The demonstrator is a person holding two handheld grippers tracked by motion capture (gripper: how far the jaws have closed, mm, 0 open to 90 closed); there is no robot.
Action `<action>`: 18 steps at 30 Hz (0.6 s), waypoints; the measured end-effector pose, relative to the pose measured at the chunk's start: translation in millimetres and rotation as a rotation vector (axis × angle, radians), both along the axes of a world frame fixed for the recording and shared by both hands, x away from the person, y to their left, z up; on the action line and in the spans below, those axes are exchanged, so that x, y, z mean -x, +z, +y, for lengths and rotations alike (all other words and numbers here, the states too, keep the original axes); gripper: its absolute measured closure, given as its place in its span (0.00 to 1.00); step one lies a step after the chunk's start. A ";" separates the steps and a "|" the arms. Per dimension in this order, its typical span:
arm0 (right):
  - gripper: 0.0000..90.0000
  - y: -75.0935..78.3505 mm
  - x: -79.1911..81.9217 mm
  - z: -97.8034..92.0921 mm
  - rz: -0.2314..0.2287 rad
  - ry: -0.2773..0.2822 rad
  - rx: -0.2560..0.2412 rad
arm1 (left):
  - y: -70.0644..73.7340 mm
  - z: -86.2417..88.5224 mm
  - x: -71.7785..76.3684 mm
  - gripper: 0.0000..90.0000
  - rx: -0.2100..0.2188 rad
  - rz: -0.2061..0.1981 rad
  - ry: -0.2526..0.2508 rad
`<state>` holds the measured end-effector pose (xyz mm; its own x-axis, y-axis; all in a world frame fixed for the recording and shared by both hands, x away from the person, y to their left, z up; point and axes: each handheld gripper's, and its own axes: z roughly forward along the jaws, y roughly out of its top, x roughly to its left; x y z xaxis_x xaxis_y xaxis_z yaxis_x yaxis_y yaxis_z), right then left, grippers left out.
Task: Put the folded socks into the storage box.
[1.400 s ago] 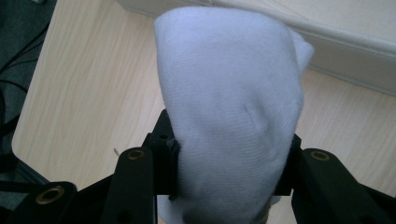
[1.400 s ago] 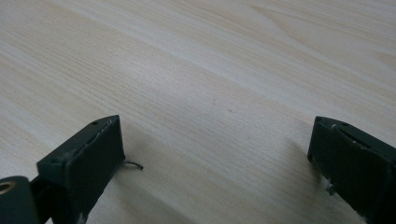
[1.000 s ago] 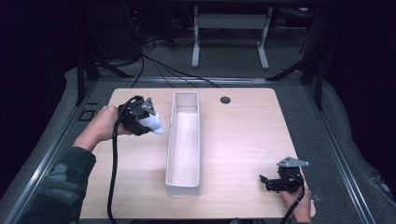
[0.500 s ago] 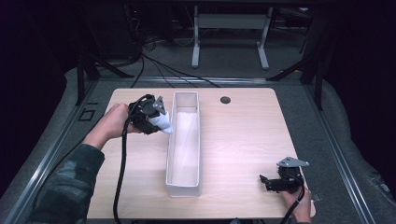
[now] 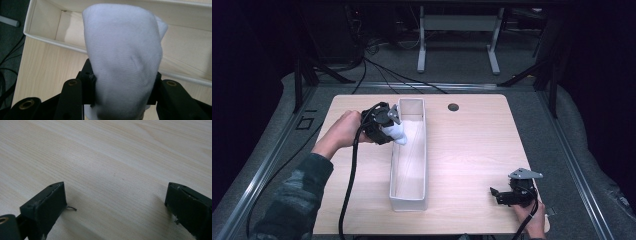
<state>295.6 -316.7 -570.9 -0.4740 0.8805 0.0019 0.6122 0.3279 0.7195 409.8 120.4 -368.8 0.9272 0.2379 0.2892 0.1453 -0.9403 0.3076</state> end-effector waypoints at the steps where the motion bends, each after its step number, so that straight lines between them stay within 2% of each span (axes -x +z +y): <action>1: 0.03 0.0 0.0 0.0 0.000 0.000 0.000 | -0.2 -1.7 -0.5 0.63 -0.007 0.000 -0.005; 18: 0.03 0.0 0.0 0.1 0.000 0.000 0.000 | -5.9 -24.5 -3.7 0.63 0.012 0.020 -0.041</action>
